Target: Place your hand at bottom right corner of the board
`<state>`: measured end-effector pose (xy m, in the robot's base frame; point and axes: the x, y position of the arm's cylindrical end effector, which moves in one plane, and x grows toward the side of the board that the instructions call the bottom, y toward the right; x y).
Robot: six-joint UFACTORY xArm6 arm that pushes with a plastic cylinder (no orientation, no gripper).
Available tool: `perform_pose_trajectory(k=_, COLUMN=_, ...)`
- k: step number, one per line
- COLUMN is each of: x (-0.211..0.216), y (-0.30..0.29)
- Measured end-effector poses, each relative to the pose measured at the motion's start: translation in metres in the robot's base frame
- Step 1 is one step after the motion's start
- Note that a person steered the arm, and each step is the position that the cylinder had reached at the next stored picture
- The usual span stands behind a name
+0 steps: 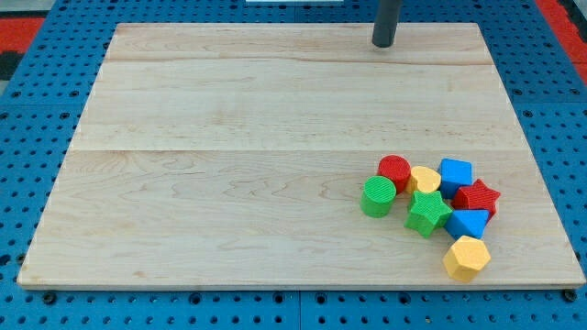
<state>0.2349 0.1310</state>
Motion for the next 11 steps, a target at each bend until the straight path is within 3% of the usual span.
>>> perform_pose_trajectory(k=3, x=-0.002, y=0.009)
perform_pose_trajectory(k=5, x=-0.042, y=0.067)
perform_pose_trajectory(k=6, x=0.038, y=0.073)
perform_pose_trajectory(k=7, x=0.131, y=0.132)
perform_pose_trajectory(k=8, x=0.264, y=0.135)
perform_pose_trajectory(k=9, x=0.347, y=0.140)
perform_pose_trajectory(k=10, x=0.381, y=0.134)
perform_pose_trajectory(k=11, x=0.383, y=0.119)
